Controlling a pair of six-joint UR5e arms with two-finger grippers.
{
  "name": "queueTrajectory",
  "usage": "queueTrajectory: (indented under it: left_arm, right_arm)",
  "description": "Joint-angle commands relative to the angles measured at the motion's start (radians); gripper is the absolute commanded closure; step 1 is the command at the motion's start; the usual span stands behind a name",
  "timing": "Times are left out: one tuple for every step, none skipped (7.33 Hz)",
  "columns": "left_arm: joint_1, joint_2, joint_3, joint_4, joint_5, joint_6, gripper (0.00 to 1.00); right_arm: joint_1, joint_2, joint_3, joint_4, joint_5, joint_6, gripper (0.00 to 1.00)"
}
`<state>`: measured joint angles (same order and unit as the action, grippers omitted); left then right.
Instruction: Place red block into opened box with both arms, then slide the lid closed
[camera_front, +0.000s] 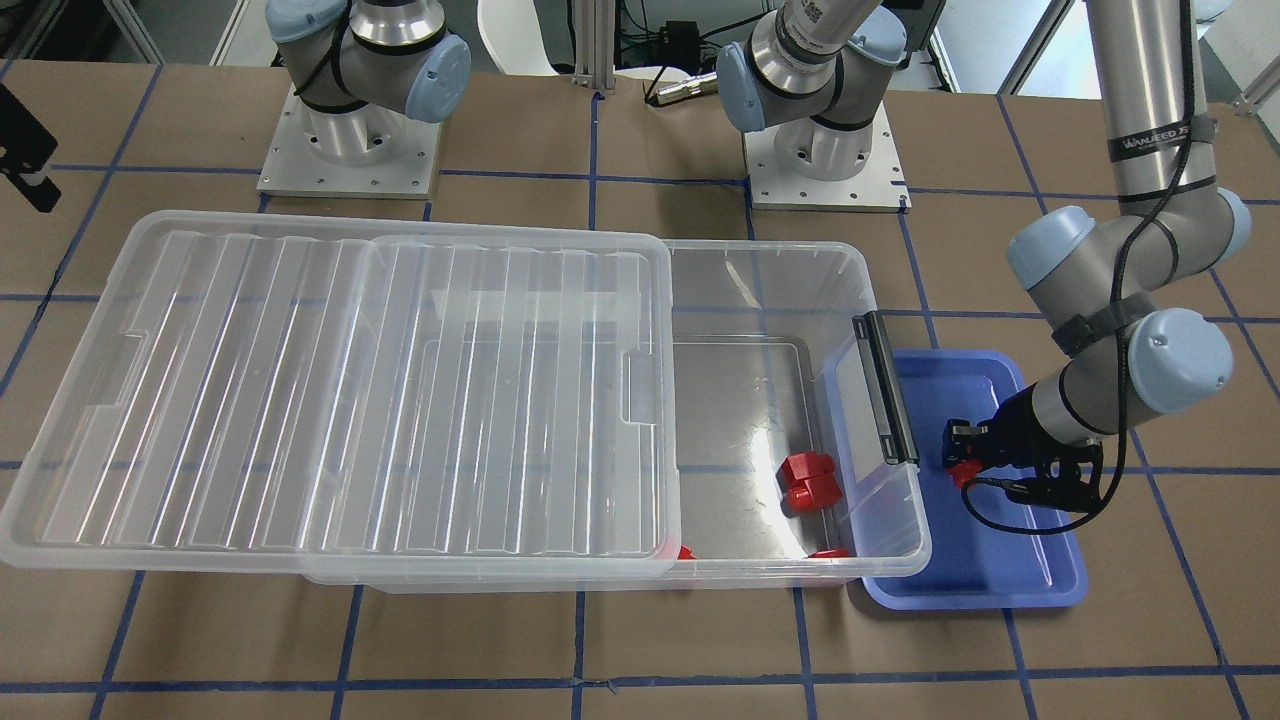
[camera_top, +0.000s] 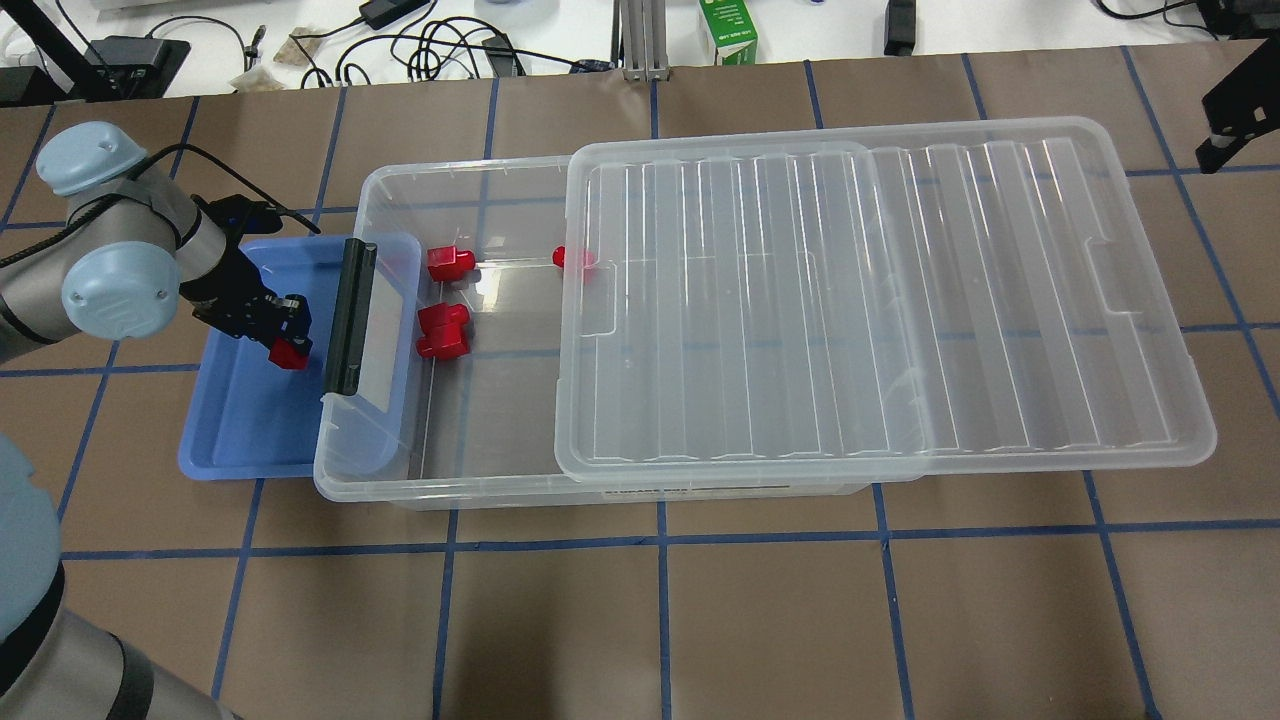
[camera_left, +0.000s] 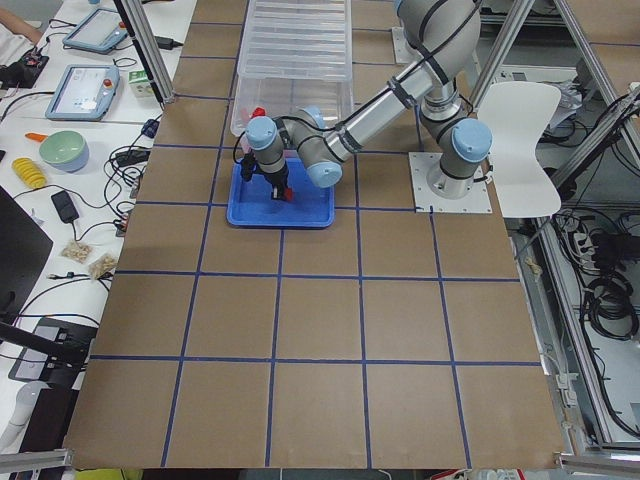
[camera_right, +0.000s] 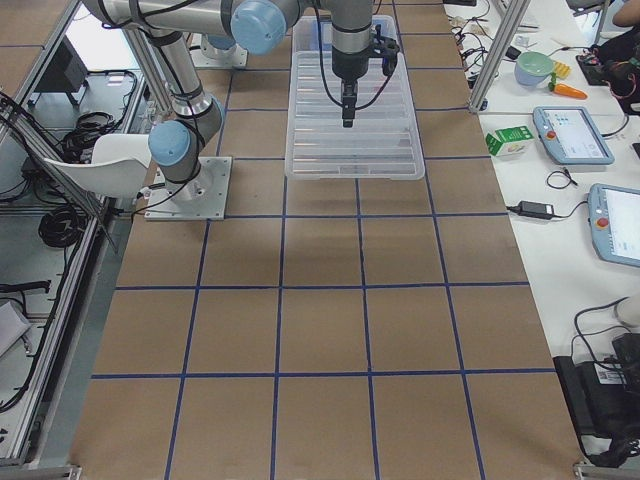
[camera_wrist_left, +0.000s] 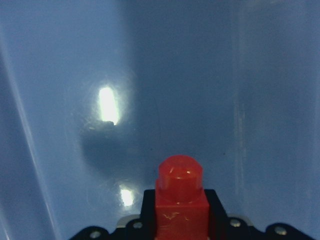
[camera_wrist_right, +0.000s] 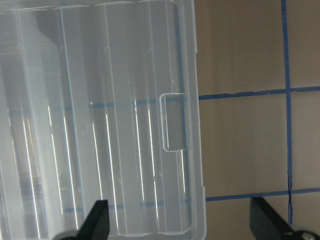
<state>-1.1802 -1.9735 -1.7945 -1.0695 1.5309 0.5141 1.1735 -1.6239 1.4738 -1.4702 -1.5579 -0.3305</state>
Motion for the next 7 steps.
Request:
queueTrajectory:
  left_arm:
    - [-0.007,0.063,0.138,-0.198,0.0,0.0,1.0]
    - [-0.012,0.093,0.232,-0.348,0.0,0.0,1.0]
    - [-0.024,0.125,0.303,-0.454,-0.001,-0.003,1.0]
    - [-0.051,0.158,0.343,-0.502,0.002,-0.011,1.0]
    - [-0.093,0.188,0.362,-0.536,0.002,-0.031,1.0]
    - [-0.142,0.215,0.365,-0.553,-0.001,-0.119,1.0]
    - [-0.212,0.247,0.354,-0.555,-0.003,-0.214,1.0]
  right_arm:
    - [0.157,-0.001,0.0,0.002,-0.005,0.138,0.0]
    - [0.257,0.006,0.006,-0.007,0.002,0.263,0.0]
    - [0.344,0.03,0.005,-0.016,-0.008,0.354,0.0]
    - [0.397,0.047,0.005,-0.05,-0.008,0.39,0.0]
    - [0.4,0.062,0.003,-0.073,-0.01,0.392,0.0]
    - [0.4,0.065,0.008,-0.074,-0.01,0.386,0.0]
    - [0.4,0.065,0.007,-0.075,-0.01,0.383,0.0]
